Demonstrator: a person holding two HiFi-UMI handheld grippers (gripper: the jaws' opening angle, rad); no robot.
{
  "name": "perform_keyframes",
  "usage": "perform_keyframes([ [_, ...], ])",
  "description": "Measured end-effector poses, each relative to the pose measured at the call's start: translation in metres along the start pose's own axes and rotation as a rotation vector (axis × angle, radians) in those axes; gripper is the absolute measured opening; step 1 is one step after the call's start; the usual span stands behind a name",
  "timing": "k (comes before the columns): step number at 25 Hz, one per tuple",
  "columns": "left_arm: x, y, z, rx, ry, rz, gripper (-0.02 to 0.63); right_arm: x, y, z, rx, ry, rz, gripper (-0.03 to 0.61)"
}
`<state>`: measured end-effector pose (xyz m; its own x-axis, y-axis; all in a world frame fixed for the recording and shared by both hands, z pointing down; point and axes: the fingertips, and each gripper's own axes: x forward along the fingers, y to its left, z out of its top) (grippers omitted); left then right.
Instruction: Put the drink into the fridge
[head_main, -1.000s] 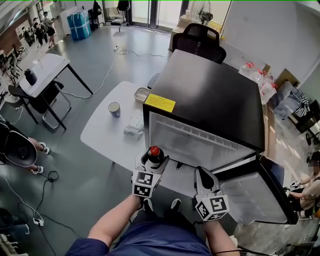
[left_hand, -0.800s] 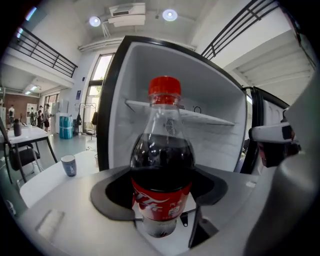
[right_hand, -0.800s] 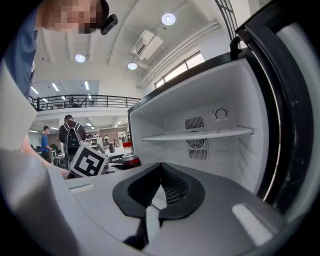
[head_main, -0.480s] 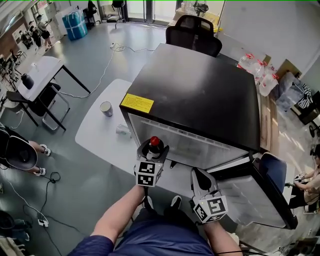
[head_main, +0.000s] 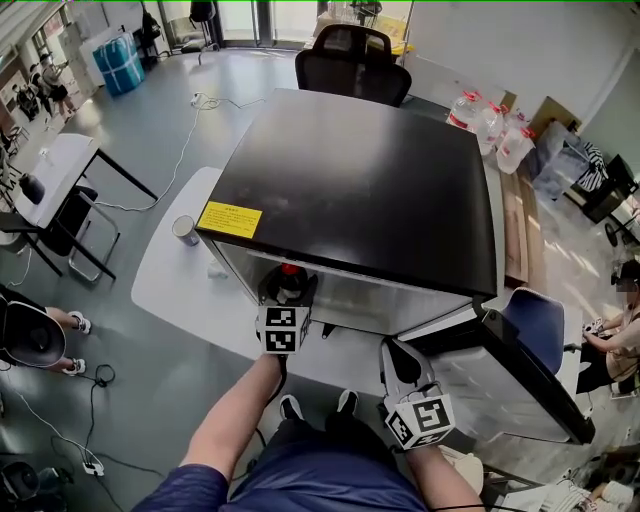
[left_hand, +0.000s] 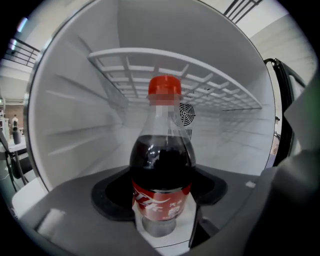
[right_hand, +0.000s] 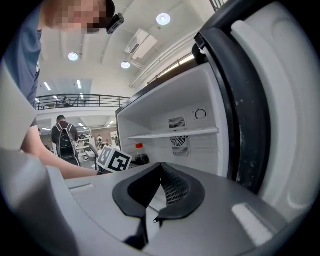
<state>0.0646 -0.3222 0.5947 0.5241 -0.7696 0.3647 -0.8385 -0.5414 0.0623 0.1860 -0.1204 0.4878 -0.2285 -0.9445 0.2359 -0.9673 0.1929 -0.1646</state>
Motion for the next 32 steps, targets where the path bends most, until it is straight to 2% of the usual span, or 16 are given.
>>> perform_keyframes([
  [6,0.02,0.0,0.0,0.021,0.011,-0.005,0.316,-0.009,-0.009,-0.005,0.014,-0.002,-0.046,0.006],
  [16,0.044,0.005,0.005,0.027,0.028,0.004,0.316,-0.018,-0.008,-0.01,0.018,0.015,-0.075,0.006],
  [26,0.056,0.014,0.01,0.015,0.005,0.027,0.316,-0.018,-0.001,-0.015,0.019,0.029,-0.06,0.006],
  [32,0.054,0.011,0.008,0.035,0.004,0.019,0.318,-0.016,0.0,-0.016,0.026,0.03,-0.054,0.006],
])
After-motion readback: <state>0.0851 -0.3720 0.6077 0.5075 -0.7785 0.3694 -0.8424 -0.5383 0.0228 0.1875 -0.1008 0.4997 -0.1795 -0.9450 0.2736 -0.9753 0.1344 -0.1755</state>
